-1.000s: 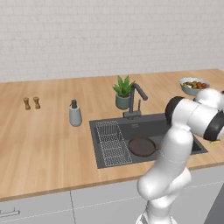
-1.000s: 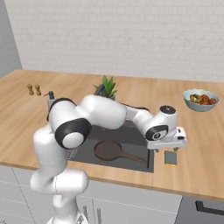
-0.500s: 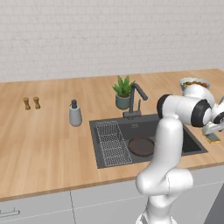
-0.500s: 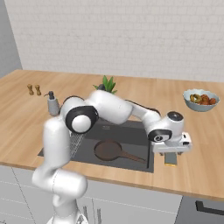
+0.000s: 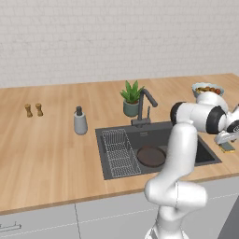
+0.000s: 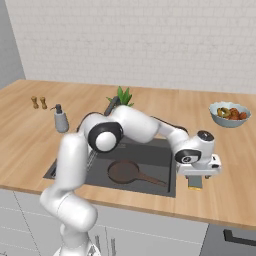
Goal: Pick the pan and sponge and place them into the sink. Then turn on the water.
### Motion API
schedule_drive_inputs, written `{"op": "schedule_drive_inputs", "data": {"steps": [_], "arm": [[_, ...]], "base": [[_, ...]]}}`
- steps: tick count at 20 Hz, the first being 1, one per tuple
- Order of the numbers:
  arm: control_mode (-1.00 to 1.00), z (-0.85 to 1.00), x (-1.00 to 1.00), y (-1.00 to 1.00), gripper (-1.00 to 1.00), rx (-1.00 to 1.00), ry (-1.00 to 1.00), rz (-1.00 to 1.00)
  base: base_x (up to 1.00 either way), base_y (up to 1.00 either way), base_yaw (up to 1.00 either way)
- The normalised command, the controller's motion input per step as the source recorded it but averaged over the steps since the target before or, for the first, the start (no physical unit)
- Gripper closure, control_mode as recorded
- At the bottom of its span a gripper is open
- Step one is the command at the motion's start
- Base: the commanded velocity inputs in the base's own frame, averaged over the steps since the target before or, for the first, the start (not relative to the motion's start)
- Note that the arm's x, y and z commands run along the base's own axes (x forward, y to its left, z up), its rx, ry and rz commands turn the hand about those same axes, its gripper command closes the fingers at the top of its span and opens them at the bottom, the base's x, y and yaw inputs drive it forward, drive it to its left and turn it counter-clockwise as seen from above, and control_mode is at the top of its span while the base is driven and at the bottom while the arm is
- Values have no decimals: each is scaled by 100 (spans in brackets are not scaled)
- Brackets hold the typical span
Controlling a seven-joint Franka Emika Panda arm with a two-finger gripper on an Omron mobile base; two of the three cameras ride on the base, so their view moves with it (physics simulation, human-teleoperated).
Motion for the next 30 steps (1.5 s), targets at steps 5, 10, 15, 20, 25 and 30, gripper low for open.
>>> {"op": "schedule_drive_inputs", "data": {"steps": [5, 10, 15, 20, 25, 30], "arm": [[-100, -35, 24, 0, -100, 0, 3, -3], [-100, -40, 14, 0, -100, 0, 3, -4], [-100, -71, -15, 19, -100, -3, 3, -13], [-100, -98, -33, 74, -100, -14, 4, -21], [-100, -100, -42, 79, 100, -14, 5, -21], [-100, -78, -64, 66, 100, -3, -1, -13]], "base": [[0, 0, 0], [0, 0, 0], [0, 0, 0], [0, 0, 0], [0, 0, 0], [0, 0, 0]]}}
